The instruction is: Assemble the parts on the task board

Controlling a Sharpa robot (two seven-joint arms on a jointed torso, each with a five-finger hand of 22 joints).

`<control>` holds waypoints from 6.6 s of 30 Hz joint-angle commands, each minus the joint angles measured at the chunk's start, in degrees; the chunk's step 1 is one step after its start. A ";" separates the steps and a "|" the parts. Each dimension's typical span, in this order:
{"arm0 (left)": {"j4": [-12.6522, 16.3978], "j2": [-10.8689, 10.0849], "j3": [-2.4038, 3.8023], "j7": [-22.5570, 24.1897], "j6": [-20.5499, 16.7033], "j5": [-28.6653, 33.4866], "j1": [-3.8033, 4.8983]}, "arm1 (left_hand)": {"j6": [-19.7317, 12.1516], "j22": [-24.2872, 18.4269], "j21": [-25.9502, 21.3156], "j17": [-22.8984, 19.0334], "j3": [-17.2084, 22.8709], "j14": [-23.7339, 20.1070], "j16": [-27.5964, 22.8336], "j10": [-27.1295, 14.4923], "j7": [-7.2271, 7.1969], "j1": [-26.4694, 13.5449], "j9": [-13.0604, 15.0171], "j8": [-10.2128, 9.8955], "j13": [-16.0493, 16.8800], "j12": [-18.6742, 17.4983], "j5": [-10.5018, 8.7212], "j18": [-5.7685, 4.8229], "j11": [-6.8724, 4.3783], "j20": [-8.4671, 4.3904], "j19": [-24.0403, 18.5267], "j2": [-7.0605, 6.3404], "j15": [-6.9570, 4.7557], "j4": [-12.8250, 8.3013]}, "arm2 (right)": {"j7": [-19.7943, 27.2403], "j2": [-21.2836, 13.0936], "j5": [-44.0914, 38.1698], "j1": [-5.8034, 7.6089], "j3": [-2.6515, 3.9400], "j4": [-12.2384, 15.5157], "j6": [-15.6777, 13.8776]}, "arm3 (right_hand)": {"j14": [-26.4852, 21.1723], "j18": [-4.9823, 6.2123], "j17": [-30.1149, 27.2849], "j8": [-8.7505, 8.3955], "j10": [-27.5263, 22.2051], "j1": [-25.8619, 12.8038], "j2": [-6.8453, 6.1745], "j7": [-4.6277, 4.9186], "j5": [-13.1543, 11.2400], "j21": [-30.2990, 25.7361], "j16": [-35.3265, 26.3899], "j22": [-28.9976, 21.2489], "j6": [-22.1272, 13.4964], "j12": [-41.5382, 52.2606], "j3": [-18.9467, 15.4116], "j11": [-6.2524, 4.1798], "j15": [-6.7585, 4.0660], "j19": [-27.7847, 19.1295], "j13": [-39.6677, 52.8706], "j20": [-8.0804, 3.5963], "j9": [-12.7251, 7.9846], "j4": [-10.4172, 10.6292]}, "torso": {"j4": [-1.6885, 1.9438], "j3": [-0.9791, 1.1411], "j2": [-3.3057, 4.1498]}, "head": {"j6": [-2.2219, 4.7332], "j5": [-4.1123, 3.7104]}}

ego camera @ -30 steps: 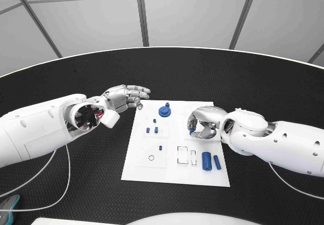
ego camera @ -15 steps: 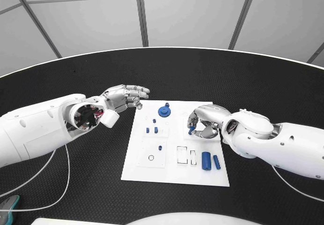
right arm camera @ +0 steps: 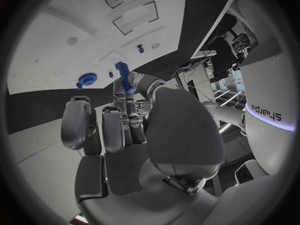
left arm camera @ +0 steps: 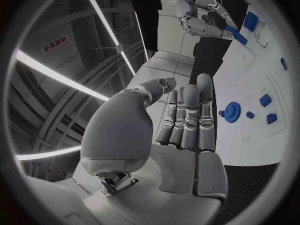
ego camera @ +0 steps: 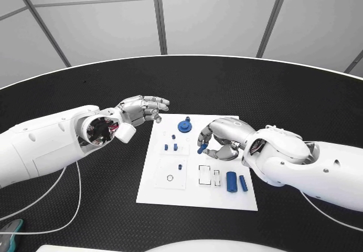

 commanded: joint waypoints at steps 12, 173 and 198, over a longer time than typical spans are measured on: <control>-0.81 1.45 0.00 -0.11 0.63 0.00 -0.01 | 0.35 -0.07 -0.20 -0.07 -0.24 -0.33 -0.38 0.15 0.11 -0.01 0.05 -0.35 -0.07 -0.26 -0.11 0.55 0.22 0.04 -0.36 0.45 0.03 0.02 | 3.66 11.28 0.58 -2.06 -0.52 -4.01 1.49 | 2.95 -1.06 -0.22 0.34 0.42 -0.06 0.48 0.17 0.78 0.04 0.13 7.65 0.07 -0.41 0.55 0.23 -0.32 2.71 0.20 -0.52 1.15 -0.33 | 0.05 -0.10 0.19 | -0.44 1.94; -1.23 -0.40 -0.03 -0.92 1.45 0.01 -0.32 | 0.51 -0.28 -0.46 -0.22 -0.70 -0.53 -0.39 0.19 0.09 -0.07 0.07 -0.50 -0.20 -0.35 -0.07 0.54 0.23 0.08 -0.44 0.84 0.07 0.29 | -21.38 -12.18 9.74 -11.25 -2.83 8.14 -10.41 | 5.07 -2.65 11.01 4.35 13.23 -8.85 0.97 -1.35 4.50 8.74 6.85 12.23 -6.53 67.55 -28.54 -1.60 -1.60 4.54 71.27 -1.61 11.60 13.40 | -2.44 0.73 -1.06 | -2.12 -3.33; -0.86 -0.75 -0.03 -0.76 1.13 0.01 -0.31 | 0.51 -0.28 -0.46 -0.22 -0.70 -0.53 -0.39 0.19 0.09 -0.07 0.07 -0.50 -0.20 -0.35 -0.07 0.54 0.23 0.08 -0.44 0.84 0.07 0.29 | -21.98 -8.37 7.63 -11.46 -3.08 4.80 -8.44 | 5.07 -2.68 11.04 4.38 13.20 -8.99 1.55 -1.41 4.46 8.91 6.86 12.31 -6.37 67.49 -28.79 -1.64 -1.63 4.56 71.28 -1.62 11.72 13.40 | -2.40 0.70 -0.98 | -2.05 -3.41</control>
